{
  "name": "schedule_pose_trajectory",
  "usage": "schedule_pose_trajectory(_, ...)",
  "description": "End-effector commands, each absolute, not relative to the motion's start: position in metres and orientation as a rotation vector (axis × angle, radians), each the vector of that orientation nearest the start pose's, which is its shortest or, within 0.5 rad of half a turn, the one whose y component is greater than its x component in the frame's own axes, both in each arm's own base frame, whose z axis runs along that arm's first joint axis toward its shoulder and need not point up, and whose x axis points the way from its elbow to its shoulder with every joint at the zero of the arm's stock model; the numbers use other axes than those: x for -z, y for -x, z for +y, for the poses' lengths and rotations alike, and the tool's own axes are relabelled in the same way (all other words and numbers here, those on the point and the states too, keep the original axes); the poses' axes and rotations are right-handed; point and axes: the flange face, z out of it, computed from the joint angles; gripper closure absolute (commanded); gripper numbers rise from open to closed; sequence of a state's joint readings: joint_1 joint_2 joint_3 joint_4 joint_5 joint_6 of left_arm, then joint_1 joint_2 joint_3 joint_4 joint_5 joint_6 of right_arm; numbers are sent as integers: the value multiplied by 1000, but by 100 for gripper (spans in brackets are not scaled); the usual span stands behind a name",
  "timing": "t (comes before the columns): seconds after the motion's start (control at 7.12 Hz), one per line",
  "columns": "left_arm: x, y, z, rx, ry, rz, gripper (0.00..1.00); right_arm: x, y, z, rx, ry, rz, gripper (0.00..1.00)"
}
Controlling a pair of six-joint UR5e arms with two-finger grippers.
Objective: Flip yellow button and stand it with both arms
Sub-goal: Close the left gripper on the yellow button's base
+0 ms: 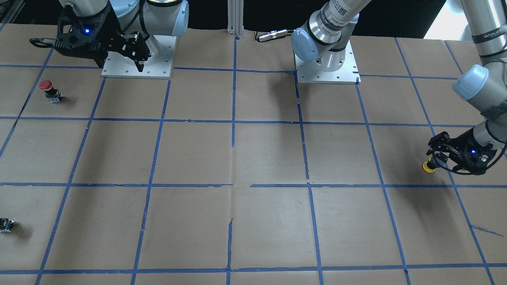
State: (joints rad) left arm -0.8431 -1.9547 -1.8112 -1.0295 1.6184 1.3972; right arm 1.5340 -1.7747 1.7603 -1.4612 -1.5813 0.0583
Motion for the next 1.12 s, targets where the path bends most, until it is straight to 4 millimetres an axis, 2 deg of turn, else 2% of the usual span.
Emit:
schedule_pose_trajectory(0.0, -218, -287, -506, -137, -1026, 3025, 9, -475, -118, -400, -152, -149, 3146, 0)
schedule_pose_trajectory(0.14, -213, -284, -503, -146, -1024, 3039, 10, -475, -118, -400, -152, -151, 3146, 0)
schedule_pose_trajectory(0.28, -211, -282, -500, -149, -1030, 3041, 18, -475, -118, -400, -152, -149, 3146, 0)
schedule_pose_trajectory(0.56, -217, -282, -500, -141, -1035, 3028, 59, -475, -118, -401, -152, -149, 3145, 0)
schedule_pose_trajectory(0.84, -220, -283, -501, -133, -1033, 3023, 81, -475, -118, -400, -150, -149, 3145, 0)
schedule_pose_trajectory(0.98, -226, -284, -503, -121, -1029, 3014, 84, -475, -118, -400, -150, -149, 3145, 0)
